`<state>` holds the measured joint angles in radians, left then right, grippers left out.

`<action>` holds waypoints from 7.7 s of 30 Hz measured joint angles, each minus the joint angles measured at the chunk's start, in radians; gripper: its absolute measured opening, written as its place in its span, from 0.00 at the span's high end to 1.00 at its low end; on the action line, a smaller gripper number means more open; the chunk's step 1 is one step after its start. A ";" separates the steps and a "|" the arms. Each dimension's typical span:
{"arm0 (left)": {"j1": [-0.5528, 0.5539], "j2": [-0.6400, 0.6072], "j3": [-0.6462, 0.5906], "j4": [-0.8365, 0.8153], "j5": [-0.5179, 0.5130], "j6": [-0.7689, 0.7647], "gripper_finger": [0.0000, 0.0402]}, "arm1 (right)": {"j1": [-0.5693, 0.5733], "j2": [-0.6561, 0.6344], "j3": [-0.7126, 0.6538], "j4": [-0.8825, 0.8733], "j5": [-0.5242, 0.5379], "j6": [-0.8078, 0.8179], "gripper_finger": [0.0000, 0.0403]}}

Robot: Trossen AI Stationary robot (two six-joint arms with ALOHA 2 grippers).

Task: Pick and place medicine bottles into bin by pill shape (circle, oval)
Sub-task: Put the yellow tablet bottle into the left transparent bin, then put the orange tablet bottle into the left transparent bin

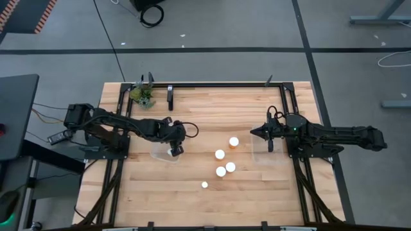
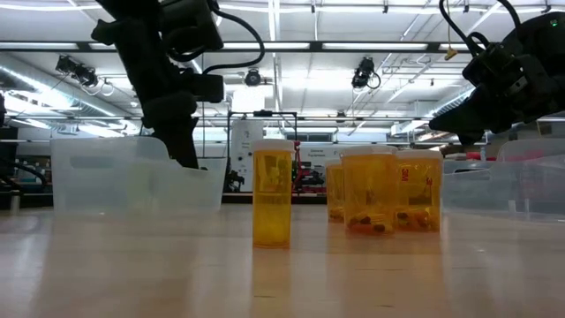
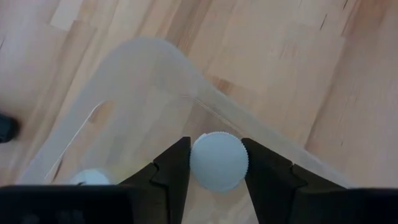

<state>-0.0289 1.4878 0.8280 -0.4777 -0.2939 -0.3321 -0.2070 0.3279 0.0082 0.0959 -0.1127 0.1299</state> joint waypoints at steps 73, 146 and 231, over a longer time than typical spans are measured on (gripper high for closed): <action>-0.336 0.374 0.497 -0.140 0.243 0.006 0.57 | 0.000 0.000 0.000 0.001 0.000 0.000 0.98; -0.386 0.540 0.784 -0.341 0.101 0.263 0.67 | 0.000 0.000 0.000 0.000 0.000 0.000 0.98; -0.264 -0.212 -0.114 -0.270 -0.203 -0.142 0.67 | 0.000 0.000 0.000 -0.004 0.000 0.000 0.98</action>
<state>-0.2928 1.2762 0.7144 -0.7474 -0.4965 -0.4742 -0.2070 0.3279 0.0082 0.0920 -0.1126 0.1303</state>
